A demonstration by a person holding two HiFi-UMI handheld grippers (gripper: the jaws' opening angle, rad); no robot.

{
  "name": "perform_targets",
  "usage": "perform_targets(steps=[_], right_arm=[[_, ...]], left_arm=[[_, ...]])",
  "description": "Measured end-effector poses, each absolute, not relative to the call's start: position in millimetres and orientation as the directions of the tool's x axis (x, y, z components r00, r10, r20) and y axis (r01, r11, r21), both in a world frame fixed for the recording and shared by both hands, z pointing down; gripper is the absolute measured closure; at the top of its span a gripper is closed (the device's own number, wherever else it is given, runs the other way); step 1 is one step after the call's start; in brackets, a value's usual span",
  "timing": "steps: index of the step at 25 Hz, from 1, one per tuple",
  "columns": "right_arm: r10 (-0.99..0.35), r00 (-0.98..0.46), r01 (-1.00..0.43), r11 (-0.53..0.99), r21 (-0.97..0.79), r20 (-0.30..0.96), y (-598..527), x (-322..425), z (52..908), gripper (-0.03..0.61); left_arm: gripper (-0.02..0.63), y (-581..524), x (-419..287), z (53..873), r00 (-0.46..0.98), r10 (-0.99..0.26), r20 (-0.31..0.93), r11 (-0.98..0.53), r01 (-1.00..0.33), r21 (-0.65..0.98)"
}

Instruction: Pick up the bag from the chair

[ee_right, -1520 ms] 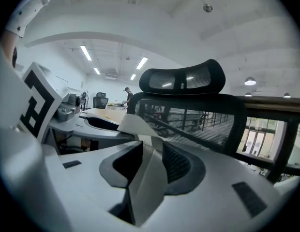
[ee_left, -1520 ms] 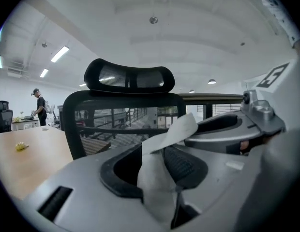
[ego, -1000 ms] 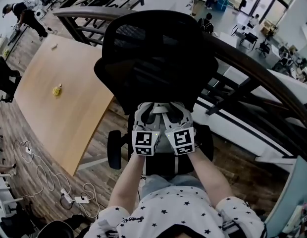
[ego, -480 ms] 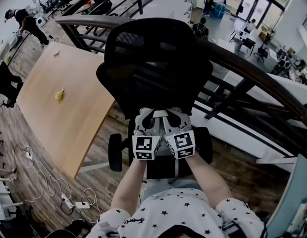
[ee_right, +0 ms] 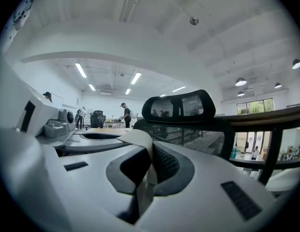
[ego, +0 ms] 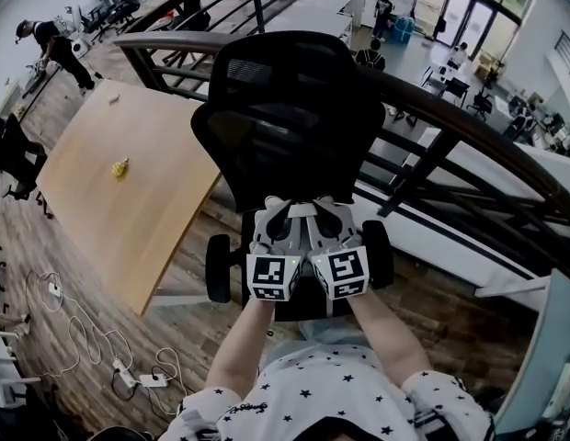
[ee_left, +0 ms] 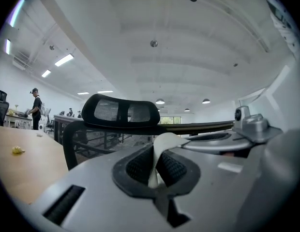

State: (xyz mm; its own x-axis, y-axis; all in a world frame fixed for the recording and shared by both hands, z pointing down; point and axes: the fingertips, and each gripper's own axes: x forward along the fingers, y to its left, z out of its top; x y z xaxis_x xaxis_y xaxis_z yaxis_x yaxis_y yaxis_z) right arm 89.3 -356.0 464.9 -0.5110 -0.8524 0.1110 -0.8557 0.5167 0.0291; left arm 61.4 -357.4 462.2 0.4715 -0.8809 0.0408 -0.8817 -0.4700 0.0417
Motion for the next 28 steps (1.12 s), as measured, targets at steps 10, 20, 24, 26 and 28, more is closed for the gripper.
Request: perform_targets(steps=[10,20,24,26,28], right_arm=[[-0.871,-0.488,-0.868,0.491,0.075,0.064,-267,81,435,0.581],[-0.882,-0.470,-0.875,0.472,0.107,0.037,-169,62,424,0.581],[-0.883,-0.469,-0.876,0.469,0.112,0.029,-120,52,424,0.581],[-0.884,-0.466,-0.878,0.465,0.113,0.021,-97,49,422,0.581],[-0.884,-0.467,-0.878,0.465,0.115,0.012,-75,46,419,0.581]], left_arm=[[0.601,-267,54,430,0.494,-0.869,-0.012,-0.494,-0.868,0.056],[0.601,-169,35,419,0.513,-0.857,-0.048,-0.515,-0.855,0.053],[0.601,-121,26,417,0.517,-0.854,-0.060,-0.520,-0.853,0.044],[0.601,-97,22,414,0.519,-0.852,-0.069,-0.522,-0.852,0.038],[0.601,-75,19,412,0.518,-0.852,-0.077,-0.522,-0.852,0.036]])
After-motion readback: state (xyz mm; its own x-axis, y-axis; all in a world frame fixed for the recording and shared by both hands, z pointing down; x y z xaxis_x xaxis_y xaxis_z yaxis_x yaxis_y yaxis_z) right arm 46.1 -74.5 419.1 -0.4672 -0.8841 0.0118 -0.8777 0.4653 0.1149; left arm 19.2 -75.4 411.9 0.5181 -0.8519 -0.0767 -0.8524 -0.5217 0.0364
